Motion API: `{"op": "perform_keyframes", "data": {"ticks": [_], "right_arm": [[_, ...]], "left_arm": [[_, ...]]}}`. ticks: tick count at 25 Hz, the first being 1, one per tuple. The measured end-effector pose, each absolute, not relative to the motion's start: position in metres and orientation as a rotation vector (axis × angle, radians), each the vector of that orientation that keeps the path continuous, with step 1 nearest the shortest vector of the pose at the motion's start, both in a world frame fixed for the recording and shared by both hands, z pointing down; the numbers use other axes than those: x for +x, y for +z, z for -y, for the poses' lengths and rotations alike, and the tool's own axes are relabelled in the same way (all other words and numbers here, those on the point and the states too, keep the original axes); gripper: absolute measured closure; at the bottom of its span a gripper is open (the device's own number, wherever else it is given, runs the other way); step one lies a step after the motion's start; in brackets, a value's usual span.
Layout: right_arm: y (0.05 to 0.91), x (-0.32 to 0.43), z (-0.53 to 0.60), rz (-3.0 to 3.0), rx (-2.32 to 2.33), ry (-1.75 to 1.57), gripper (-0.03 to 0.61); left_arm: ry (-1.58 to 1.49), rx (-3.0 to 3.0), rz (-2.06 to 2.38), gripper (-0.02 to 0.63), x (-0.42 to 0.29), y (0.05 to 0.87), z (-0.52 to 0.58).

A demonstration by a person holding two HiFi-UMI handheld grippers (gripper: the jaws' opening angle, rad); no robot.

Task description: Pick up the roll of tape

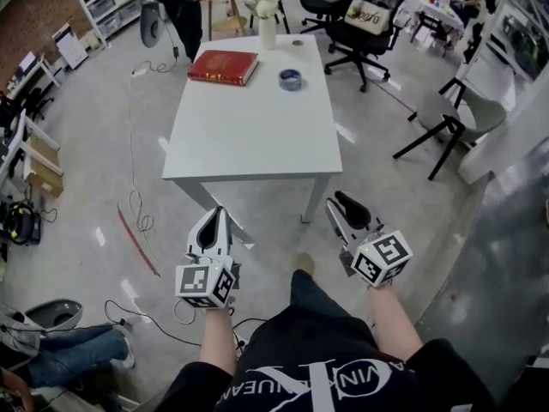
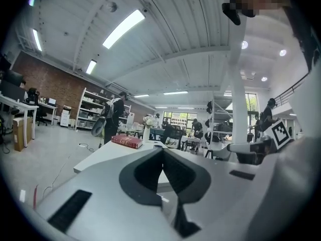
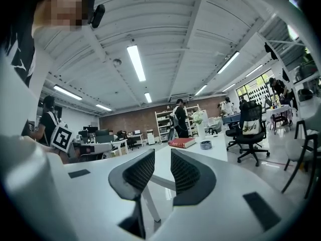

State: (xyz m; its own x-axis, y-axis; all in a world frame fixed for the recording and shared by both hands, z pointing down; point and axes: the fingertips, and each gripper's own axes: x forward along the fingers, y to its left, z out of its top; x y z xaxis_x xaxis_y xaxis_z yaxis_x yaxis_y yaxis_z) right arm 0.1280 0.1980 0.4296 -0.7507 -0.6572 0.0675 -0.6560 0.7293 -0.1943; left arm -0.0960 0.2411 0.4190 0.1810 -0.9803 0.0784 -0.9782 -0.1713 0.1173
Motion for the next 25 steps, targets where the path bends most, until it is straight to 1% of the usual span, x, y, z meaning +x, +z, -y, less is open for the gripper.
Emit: {"op": "perform_keyframes", "data": {"ticks": [11, 18, 25], "right_arm": [[0.434, 0.104, -0.099, -2.958, -1.057, -0.371, 0.488], [0.437, 0.100, -0.039, -2.972, -1.037, -0.382, 0.488], [0.439, 0.093, 0.000, -2.980, -1.017, -0.409, 0.488]], "left_arm": [[-0.015, 2.270, 1.940, 0.614, -0.115, 0.415, -0.146], [-0.026, 2.285, 1.926, 0.614, -0.108, 0.418, -0.081], [-0.019, 2.295, 1.922, 0.614, -0.109, 0.417, -0.047]]}}
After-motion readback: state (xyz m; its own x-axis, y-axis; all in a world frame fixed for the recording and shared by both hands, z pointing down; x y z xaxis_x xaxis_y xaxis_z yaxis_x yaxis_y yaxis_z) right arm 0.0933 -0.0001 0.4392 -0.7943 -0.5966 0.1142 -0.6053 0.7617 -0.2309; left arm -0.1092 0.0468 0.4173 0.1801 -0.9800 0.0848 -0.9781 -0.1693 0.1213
